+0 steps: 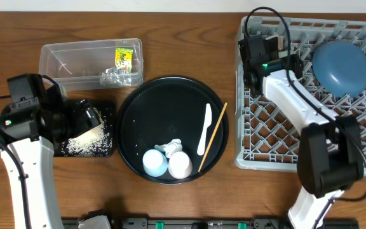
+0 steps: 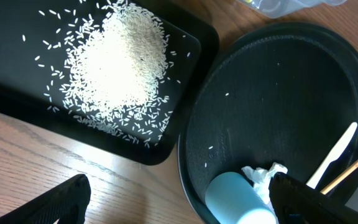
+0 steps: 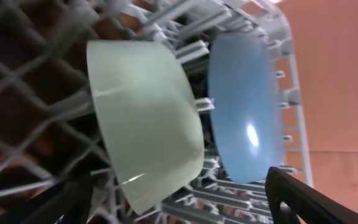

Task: Sort waste into correct bins and load items into the dishwasher rack
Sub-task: 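Place the mint-green bowl into the dish rack beside the plate, then reach the right gripper to the pink cup and grasp it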

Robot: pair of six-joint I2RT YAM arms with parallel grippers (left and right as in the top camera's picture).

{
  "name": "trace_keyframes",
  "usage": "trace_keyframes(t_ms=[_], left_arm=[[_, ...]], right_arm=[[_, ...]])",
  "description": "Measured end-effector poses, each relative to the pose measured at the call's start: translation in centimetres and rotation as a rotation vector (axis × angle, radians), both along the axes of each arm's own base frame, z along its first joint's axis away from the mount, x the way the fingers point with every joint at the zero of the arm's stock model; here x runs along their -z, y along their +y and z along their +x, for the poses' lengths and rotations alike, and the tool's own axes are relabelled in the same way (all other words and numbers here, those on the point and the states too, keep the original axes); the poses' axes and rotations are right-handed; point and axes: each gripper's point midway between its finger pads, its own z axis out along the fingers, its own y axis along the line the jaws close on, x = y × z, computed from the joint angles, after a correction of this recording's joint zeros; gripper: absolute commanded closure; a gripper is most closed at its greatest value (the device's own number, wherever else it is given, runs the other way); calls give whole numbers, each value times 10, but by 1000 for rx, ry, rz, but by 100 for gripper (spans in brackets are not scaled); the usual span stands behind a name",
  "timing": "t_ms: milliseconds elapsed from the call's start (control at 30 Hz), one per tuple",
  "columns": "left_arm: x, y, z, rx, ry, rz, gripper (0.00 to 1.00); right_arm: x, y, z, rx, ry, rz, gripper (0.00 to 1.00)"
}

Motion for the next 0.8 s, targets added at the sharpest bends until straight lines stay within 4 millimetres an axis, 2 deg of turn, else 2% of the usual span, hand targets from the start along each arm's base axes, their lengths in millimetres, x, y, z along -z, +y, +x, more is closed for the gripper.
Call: trace_keyframes(t_ms=[133,233,300,367,433,567,733,800], left_arm=[[0,0,0,0,0,0,7],[0,0,0,0,0,0,7],[0,0,0,0,0,0,7],[0,0,0,0,0,0,7],[0,0,0,0,0,0,7],[0,0,0,0,0,0,7],[0,0,0,0,0,0,7],[0,0,0,0,0,0,7]], right_arm=[[-34,22,-3,-85,-71,183,14],[-70,52,-10,-209,-135,383,14],[-91,80,-21,-322,-144,543,15],[-98,102,-34,-392,-118,657,14],[-92,122,-50,-422,-53,751,13],[-64,160,-85,-444,134,848,10],[-39,214,-140,-601,373,837,1],[-34,234,-162,-695,450,807,1]])
